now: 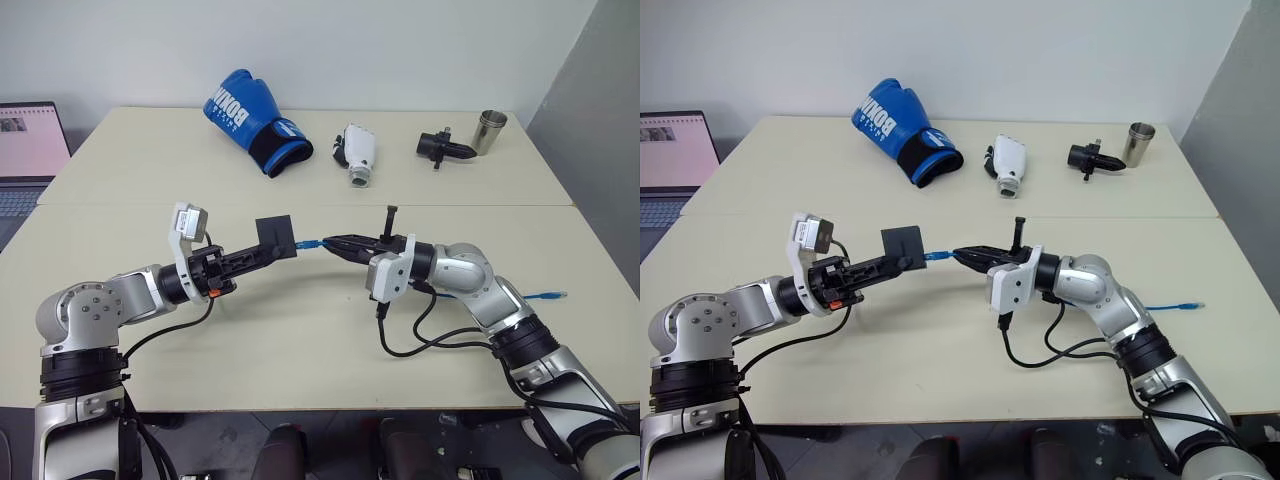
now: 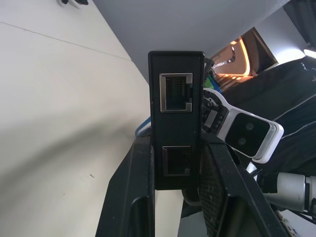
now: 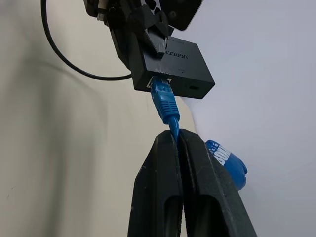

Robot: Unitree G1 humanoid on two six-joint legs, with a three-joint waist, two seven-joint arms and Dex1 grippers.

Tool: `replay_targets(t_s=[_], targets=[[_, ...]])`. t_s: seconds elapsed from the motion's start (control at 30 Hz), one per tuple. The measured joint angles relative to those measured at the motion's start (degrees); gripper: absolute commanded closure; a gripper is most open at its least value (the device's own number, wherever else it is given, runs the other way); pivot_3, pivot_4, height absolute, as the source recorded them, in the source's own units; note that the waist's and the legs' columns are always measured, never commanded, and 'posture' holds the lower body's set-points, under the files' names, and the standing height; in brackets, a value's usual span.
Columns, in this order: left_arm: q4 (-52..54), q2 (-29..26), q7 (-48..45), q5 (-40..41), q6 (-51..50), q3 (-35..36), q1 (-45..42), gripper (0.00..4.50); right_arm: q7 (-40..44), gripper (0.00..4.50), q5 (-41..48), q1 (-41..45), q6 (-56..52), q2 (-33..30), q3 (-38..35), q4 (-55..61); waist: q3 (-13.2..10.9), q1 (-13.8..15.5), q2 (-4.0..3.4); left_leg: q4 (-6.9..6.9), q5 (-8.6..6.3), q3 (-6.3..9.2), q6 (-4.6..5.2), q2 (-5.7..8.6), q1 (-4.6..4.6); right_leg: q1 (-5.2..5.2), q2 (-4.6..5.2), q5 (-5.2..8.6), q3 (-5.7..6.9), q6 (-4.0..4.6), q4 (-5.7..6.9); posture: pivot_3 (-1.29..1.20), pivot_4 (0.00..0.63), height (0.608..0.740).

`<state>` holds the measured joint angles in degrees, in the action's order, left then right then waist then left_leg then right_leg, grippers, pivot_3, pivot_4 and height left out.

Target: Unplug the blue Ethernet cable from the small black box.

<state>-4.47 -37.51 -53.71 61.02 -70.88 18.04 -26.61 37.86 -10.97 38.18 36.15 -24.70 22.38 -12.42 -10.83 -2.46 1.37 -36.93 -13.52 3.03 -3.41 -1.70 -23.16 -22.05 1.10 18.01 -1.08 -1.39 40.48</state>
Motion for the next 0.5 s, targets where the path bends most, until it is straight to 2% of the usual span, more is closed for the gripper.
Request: replay_targets(t_s=[0.13,0.27,0.4,0.5], targets=[[0.0,0.0,0.1,-1.5,0.6,-1.8,0.0,3.72,2.6,3.13,1.9,-1.1,-0.1,-0.1,0.6,3.6,0.0,0.1,0.0,0.0,0.0,0.0,0.0,0.0,0.0,0.0,-0.01,0.0,-0.01,0.0,0.0,0.0,0.15,0.74],[0.0,-0.8,-1.1,-3.3,2.4,-3.4,-0.4,3.72,8.4,2.25,7.0,-3.8,-5.3,-3.8,0.8,11.0,0.0,0.6,0.0,0.0,0.0,0.02,0.0,0.01,0.0,0.04,0.0,0.0,0.01,0.0,-0.04,0.0,0.15,0.74],[0.9,-2.9,-5.1,-6.6,5.5,-7.9,-0.9,3.72,13.1,2.18,17.1,-7.1,-16.8,-6.3,0.5,21.7,0.0,0.7,-0.01,0.01,0.0,0.06,0.01,0.01,0.01,0.08,0.01,0.0,0.03,0.0,-0.07,0.0,0.15,0.74],[2.4,-4.6,-10.1,-10.6,10.8,-12.0,-1.2,3.72,11.9,2.18,26.6,-7.8,-34.9,-6.4,-2.4,28.4,0.0,0.8,-0.01,0.01,0.0,0.06,0.0,0.0,0.07,0.12,0.01,0.0,0.03,0.01,-0.06,0.0,0.15,0.74]])
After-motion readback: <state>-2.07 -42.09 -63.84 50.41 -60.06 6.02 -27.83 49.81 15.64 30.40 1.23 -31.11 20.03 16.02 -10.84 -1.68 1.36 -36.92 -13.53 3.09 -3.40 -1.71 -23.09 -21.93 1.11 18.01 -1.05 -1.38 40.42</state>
